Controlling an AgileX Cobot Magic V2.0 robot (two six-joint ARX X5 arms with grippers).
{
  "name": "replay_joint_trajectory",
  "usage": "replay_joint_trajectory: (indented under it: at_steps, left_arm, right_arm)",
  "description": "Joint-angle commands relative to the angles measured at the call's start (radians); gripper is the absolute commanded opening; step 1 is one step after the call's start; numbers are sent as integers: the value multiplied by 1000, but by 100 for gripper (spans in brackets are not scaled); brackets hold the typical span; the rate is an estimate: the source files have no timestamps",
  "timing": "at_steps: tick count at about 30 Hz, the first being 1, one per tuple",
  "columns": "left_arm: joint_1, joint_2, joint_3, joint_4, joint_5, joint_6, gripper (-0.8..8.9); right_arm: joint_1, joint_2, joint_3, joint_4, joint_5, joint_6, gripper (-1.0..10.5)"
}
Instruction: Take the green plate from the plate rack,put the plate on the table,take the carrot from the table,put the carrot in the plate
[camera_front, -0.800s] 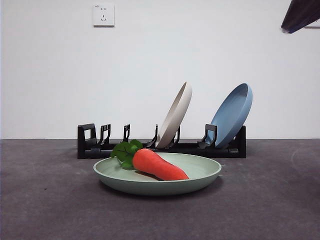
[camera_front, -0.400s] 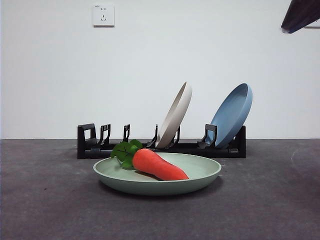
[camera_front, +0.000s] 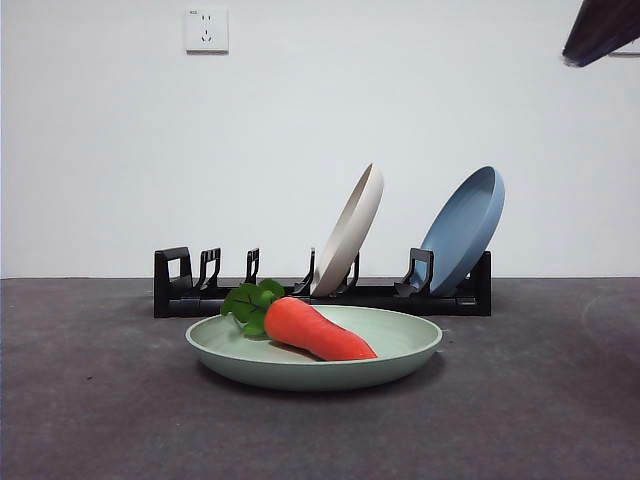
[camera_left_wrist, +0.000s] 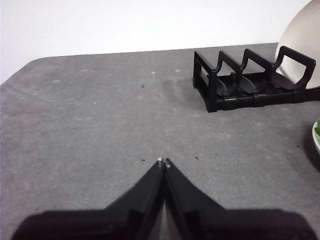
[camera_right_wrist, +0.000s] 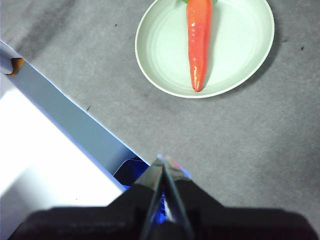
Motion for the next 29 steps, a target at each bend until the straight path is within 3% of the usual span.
replay_joint_trajectory:
  at_steps: [1,14,15,16,19,24,29]
  left_arm:
    - [3,-3,-13,2,-4,-9,-3]
    - [3,-3,-13,2,-4,-9,-3]
    - [3,-3,-13,2,-4,-9,-3]
    - [3,-3,-13,2,-4,-9,-3]
    - [3,-3,-13,2,-4,-9,-3]
    - [3,-3,-13,2,-3,-9,-3]
    - [3,-3,-13,2,-4,-9,-3]
  right_arm:
    - [2,-1,-7,5,3,5,1]
    - [2,-1,-7,5,3,5,1]
    - [2,-2,-7,5,3,0,1]
    - [-5,-12,-7,17,16,-50,1]
    - [-70,-63,-11,48,82,-116,1]
    - [-258,-202,-103,243,55,-103,1]
    - [-449,-390,-311,459,51,-104,1]
